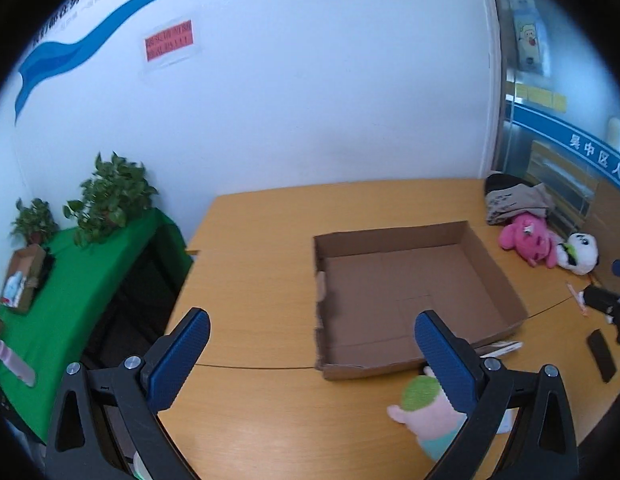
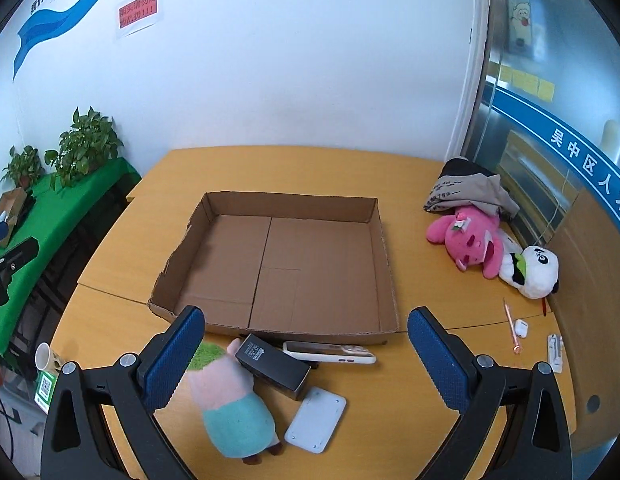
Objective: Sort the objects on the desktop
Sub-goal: 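Move both tools toward the plush pig beside the cardboard box, then close both grippers on the pink-and-teal plush pig, then carry the plush pig into the cardboard box and open both grippers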
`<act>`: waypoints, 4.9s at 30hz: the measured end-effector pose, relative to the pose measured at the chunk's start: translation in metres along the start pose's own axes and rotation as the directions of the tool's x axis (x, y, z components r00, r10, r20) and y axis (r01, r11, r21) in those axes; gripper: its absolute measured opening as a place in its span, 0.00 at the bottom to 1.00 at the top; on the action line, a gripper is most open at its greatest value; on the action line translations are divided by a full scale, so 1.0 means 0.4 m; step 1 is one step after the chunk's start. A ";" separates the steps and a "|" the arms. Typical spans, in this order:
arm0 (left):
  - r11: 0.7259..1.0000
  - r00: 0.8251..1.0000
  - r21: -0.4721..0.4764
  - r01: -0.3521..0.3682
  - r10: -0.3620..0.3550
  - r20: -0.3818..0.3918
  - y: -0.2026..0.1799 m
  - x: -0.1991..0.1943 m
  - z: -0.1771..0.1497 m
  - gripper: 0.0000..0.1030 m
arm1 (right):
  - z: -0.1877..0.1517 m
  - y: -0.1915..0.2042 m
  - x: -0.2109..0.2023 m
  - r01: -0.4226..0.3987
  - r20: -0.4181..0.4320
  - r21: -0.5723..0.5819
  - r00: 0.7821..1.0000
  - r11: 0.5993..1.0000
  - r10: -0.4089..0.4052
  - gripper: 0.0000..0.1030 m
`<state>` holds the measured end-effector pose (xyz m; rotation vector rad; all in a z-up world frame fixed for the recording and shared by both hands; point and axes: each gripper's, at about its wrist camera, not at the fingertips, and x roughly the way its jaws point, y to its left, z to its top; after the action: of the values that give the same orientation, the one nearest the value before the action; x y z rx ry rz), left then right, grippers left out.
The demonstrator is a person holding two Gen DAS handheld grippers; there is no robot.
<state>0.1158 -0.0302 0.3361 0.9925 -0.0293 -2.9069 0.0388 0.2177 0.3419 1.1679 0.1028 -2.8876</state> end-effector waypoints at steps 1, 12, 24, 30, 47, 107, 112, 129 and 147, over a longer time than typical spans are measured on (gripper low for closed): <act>1.000 1.000 -0.003 0.011 -0.011 -0.003 -0.010 0.004 -0.001 0.99 | -0.001 0.003 -0.002 0.002 -0.001 -0.006 1.000 1.000 -0.002 1.00; 0.989 0.985 -0.039 0.143 -0.146 -0.087 -0.119 0.077 -0.019 0.99 | -0.025 0.002 0.005 -0.037 -0.033 -0.049 0.999 0.998 0.035 1.00; 0.914 0.858 -0.256 0.313 -0.388 -0.336 -0.197 0.282 -0.138 0.99 | -0.103 -0.013 0.109 -0.138 -0.145 -0.016 0.980 0.990 0.134 1.00; 0.884 0.769 -0.368 0.287 -0.442 -0.462 -0.221 0.423 -0.257 0.99 | -0.231 0.011 0.244 -0.231 -0.309 0.030 0.923 0.972 0.229 1.00; 0.843 0.637 -0.438 0.312 -0.528 -0.562 -0.279 0.591 -0.388 0.71 | -0.455 0.187 0.517 -0.368 -0.509 0.074 0.785 0.927 0.352 0.94; 0.906 0.830 -0.190 0.377 -0.422 -0.366 -0.070 0.886 0.424 0.66 | 0.166 0.158 0.739 -0.405 -0.136 0.305 0.877 0.862 0.460 0.78; 0.915 0.775 -0.222 0.336 -0.402 -0.488 -0.058 1.075 0.321 0.66 | 0.078 0.179 0.952 -0.398 -0.233 0.385 0.831 0.833 0.504 0.77; 0.950 0.806 -0.160 0.268 -0.312 -0.503 -0.017 1.130 0.274 0.72 | -0.145 0.187 1.123 -0.362 -0.216 0.558 0.806 0.747 0.552 0.96; 0.950 0.938 -0.086 0.300 -0.310 -0.158 -0.102 0.444 0.262 0.76 | 0.032 -0.027 0.380 -0.132 -0.146 0.221 0.975 0.966 0.167 0.98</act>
<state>-0.0908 -0.0028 0.3092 1.3395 0.2428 -3.0555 -0.0800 0.2279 0.2460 1.3789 -0.2840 -2.7188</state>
